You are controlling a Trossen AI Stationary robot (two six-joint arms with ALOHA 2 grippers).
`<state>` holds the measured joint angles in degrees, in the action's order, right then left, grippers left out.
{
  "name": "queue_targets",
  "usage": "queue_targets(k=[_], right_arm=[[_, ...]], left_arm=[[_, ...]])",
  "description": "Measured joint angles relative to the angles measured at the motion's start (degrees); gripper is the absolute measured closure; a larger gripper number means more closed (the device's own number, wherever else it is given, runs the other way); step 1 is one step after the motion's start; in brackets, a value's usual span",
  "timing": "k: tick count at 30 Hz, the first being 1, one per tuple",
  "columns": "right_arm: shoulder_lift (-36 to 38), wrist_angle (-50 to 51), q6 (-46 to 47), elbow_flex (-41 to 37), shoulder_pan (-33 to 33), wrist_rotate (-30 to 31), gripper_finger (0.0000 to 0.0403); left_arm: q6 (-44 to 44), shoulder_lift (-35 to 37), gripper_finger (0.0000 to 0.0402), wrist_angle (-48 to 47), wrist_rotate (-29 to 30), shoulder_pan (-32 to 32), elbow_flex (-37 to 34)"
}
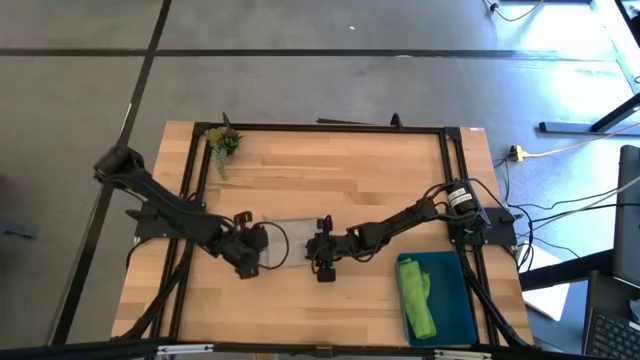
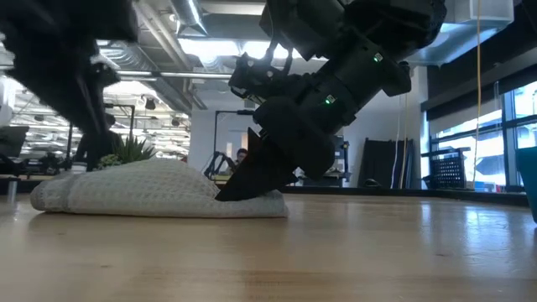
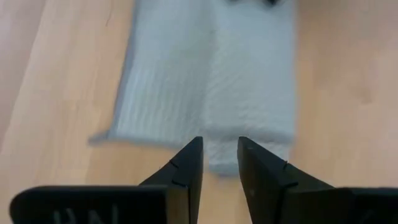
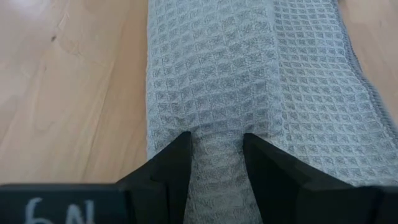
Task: Roll microfiber towels into tight, uniform cylinder then place into a basket
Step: Roll the gray microfiber cloth
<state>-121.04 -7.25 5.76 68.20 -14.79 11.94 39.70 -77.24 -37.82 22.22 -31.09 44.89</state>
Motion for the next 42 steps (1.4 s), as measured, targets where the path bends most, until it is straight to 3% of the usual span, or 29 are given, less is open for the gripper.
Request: queue_targets(k=[6,14,26,42], right_arm=[[-0.04,0.04,0.0,-0.02,0.0,0.0,0.0252],[-0.06,0.02,0.0,-0.04,0.0,-0.13,0.0252],[1.64,1.27,-3.16,0.11,-0.5,-0.15,0.0252],[5.49,4.32,-12.05,0.3,-6.99,6.86,0.0252]], left_arm=[[-8.92,-0.11,0.0314,9.86,3.96,-3.72,0.1],[-11.79,-10.52,0.0314,16.86,4.21,-3.41,0.1],[-8.29,-20.1,0.0315,18.48,3.14,-1.23,0.52],[-6.81,-20.56,0.0315,18.27,2.25,-1.16,0.38]])
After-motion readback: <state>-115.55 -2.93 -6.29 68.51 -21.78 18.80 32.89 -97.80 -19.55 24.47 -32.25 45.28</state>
